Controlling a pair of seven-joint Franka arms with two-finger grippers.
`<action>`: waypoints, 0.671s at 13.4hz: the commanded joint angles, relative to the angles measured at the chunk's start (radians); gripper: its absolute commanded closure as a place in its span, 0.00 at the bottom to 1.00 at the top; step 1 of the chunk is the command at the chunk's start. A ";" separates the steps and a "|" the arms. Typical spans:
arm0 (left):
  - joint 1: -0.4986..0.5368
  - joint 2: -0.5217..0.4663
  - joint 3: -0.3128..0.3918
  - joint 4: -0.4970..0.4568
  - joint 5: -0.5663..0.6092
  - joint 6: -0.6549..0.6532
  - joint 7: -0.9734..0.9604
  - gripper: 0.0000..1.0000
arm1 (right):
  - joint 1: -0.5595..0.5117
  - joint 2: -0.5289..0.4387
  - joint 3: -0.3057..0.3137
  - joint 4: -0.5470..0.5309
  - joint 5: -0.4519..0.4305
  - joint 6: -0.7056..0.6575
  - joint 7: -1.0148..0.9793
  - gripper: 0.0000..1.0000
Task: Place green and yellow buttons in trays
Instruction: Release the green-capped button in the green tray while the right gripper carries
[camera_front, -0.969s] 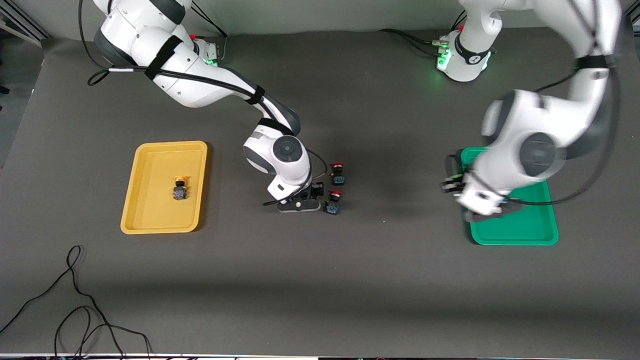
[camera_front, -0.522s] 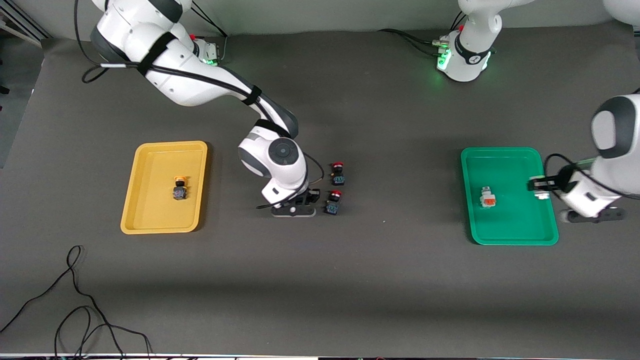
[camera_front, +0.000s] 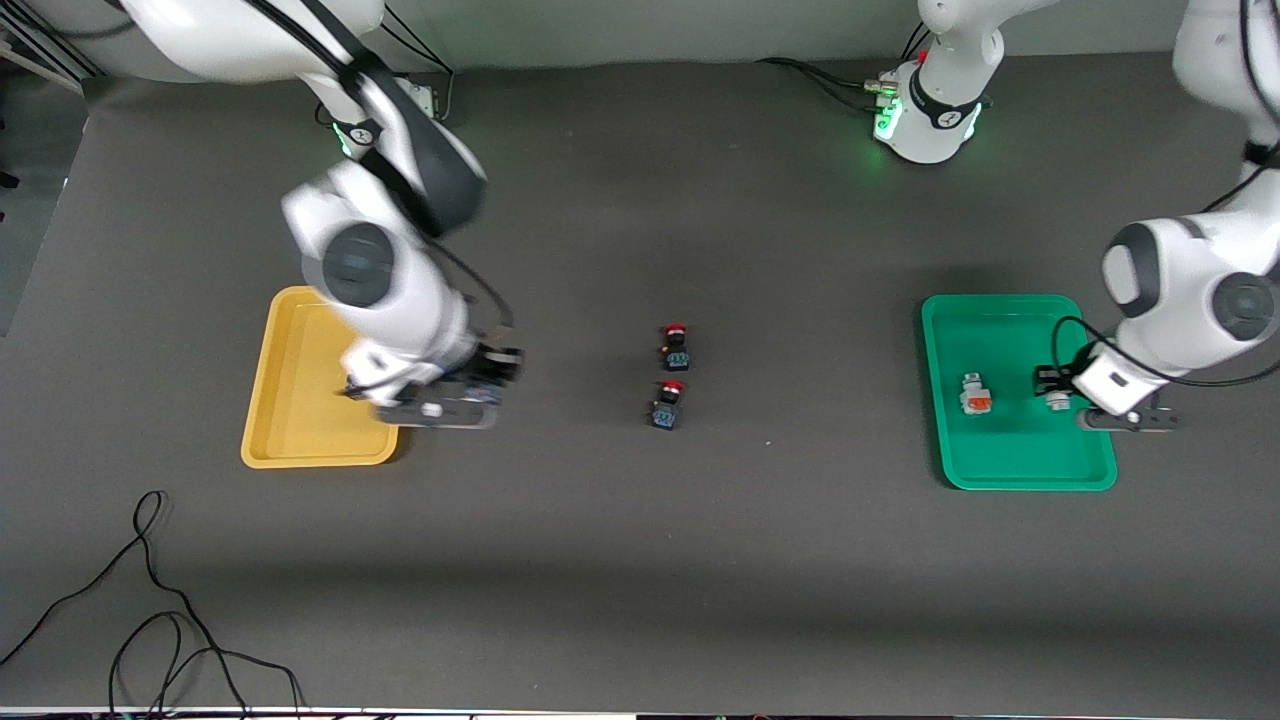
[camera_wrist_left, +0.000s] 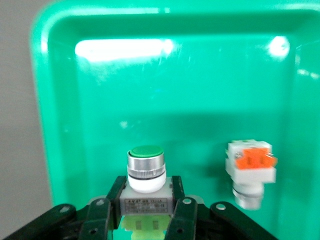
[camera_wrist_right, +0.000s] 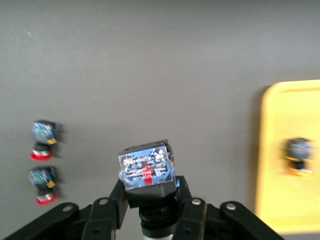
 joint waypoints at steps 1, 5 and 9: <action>0.028 0.019 -0.007 -0.023 0.019 0.065 0.015 1.00 | -0.016 -0.132 -0.141 -0.038 0.111 -0.104 -0.207 1.00; 0.026 0.014 -0.009 -0.002 0.021 0.049 0.012 0.00 | -0.037 -0.209 -0.348 -0.102 0.121 -0.216 -0.531 1.00; 0.025 -0.032 -0.012 0.131 0.019 -0.201 0.018 0.00 | -0.052 -0.213 -0.436 -0.254 0.118 -0.039 -0.665 1.00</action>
